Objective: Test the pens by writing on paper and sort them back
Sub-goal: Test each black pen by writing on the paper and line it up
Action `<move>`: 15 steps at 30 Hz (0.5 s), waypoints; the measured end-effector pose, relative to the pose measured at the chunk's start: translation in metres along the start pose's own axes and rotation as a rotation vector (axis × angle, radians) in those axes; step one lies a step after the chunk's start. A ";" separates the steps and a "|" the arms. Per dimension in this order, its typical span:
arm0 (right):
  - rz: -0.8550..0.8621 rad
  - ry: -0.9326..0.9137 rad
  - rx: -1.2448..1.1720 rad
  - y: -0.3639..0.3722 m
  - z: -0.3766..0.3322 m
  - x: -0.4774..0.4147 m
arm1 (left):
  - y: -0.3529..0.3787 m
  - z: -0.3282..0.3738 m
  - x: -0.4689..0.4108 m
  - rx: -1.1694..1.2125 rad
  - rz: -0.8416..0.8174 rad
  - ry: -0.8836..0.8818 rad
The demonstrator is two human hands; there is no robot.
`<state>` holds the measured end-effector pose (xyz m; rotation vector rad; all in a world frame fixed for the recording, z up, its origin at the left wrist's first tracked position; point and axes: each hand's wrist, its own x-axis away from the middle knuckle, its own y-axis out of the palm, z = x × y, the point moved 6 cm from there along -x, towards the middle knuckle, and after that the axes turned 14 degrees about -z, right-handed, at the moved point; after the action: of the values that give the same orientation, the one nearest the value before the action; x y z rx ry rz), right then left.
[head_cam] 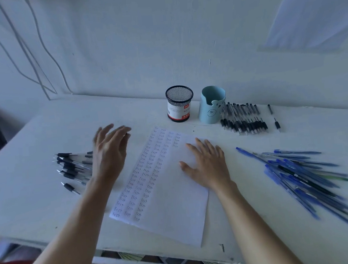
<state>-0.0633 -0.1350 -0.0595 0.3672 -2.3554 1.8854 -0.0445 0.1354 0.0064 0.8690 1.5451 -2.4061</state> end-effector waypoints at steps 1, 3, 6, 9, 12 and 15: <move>0.000 0.001 -0.005 0.000 0.000 0.001 | -0.003 0.012 -0.004 0.083 0.011 0.082; -0.001 0.004 -0.010 0.000 0.001 0.001 | -0.006 0.034 -0.012 0.259 -0.004 0.134; 0.016 0.006 -0.014 0.000 0.001 0.001 | -0.001 0.054 -0.021 0.555 -0.063 -0.066; 0.016 0.007 -0.025 0.000 0.001 0.001 | 0.012 0.064 -0.030 0.828 -0.173 -0.271; 0.025 -0.003 -0.043 0.000 0.001 0.001 | 0.026 0.075 -0.035 1.122 -0.280 -0.348; 0.046 0.003 -0.051 -0.002 0.002 0.002 | 0.033 0.079 -0.037 1.336 -0.268 -0.426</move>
<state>-0.0645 -0.1376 -0.0577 0.3088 -2.4252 1.8396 -0.0314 0.0447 0.0246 0.1564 -0.2775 -3.3630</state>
